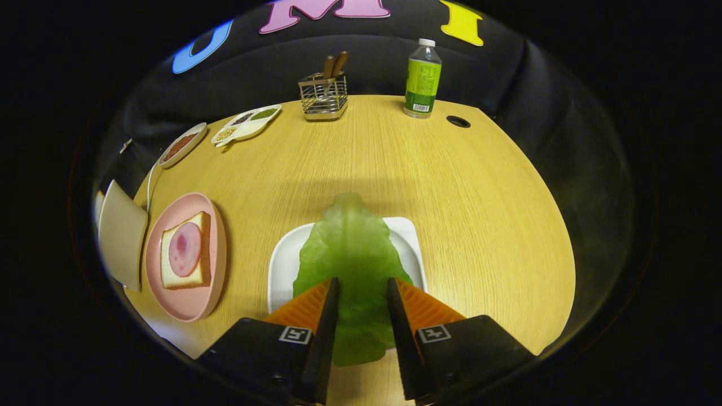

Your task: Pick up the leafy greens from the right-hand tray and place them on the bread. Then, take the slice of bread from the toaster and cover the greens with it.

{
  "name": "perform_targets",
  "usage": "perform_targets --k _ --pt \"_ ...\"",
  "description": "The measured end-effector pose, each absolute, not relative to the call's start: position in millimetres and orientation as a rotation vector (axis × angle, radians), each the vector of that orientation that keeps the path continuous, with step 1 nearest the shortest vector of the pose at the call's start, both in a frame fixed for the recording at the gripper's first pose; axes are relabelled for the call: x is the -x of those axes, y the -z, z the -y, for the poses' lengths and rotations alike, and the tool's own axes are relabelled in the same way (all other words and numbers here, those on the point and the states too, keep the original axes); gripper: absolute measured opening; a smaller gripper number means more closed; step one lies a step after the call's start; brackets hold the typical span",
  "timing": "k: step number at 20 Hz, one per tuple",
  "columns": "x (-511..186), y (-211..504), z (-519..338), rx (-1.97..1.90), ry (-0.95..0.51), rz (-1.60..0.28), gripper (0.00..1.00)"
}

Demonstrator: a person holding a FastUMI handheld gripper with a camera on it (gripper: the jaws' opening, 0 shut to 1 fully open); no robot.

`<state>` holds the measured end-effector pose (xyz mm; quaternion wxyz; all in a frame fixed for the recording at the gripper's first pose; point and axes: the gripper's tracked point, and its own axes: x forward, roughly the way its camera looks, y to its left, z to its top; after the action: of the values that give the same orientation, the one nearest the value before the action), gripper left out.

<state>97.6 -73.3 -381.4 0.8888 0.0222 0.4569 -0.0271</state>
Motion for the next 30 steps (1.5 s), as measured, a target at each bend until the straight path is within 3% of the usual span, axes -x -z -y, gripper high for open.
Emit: perform_targets --k 1,2,4,6,8,20,30 --pt "-96 381 73 -0.044 0.055 -0.951 0.46" --pt "-98 382 73 -0.032 0.046 -0.95 0.33" --pt "-97 381 69 -0.016 0.027 -0.95 0.32" --pt "-99 381 70 0.003 0.016 -0.94 0.1" --pt "-98 381 65 -0.001 -0.017 -0.936 0.07" --pt "-87 321 64 -0.079 -0.032 -0.874 0.06" --pt "-81 243 -24 -0.103 -0.142 -0.789 0.05"
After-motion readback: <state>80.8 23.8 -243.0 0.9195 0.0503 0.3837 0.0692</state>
